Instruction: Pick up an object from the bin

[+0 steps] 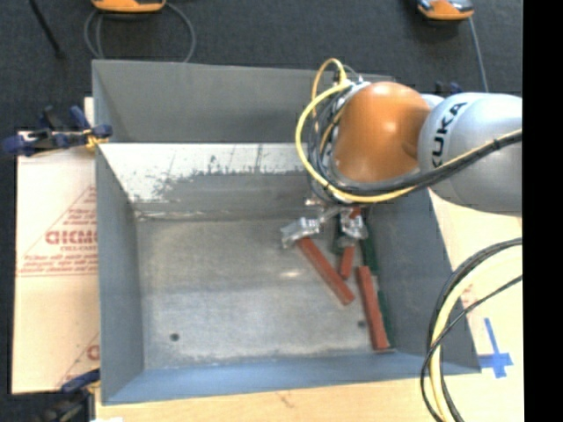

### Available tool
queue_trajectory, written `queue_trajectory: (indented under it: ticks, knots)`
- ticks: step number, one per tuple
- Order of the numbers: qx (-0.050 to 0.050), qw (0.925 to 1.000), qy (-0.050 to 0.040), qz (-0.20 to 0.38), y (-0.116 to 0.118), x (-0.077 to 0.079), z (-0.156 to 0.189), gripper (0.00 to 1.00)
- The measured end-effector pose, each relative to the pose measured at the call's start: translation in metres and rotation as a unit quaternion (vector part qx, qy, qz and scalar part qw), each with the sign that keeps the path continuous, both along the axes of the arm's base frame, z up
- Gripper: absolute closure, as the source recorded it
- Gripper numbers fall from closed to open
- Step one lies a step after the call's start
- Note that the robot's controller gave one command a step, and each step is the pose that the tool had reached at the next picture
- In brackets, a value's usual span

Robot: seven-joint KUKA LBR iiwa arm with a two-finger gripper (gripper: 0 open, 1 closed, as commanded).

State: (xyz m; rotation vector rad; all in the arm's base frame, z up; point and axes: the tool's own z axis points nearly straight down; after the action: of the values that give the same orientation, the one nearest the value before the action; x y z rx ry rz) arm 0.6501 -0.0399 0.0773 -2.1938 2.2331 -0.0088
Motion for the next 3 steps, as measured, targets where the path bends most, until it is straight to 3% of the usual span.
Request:
queue_trajectory:
  ticks: [1,3]
  knots:
    - [0.000,1.0000,0.0010,-0.001,0.000,0.000,0.000,1.00]
    - [-0.001,1.0000,0.0016,-0.007,-0.001,0.004,0.030,1.00]
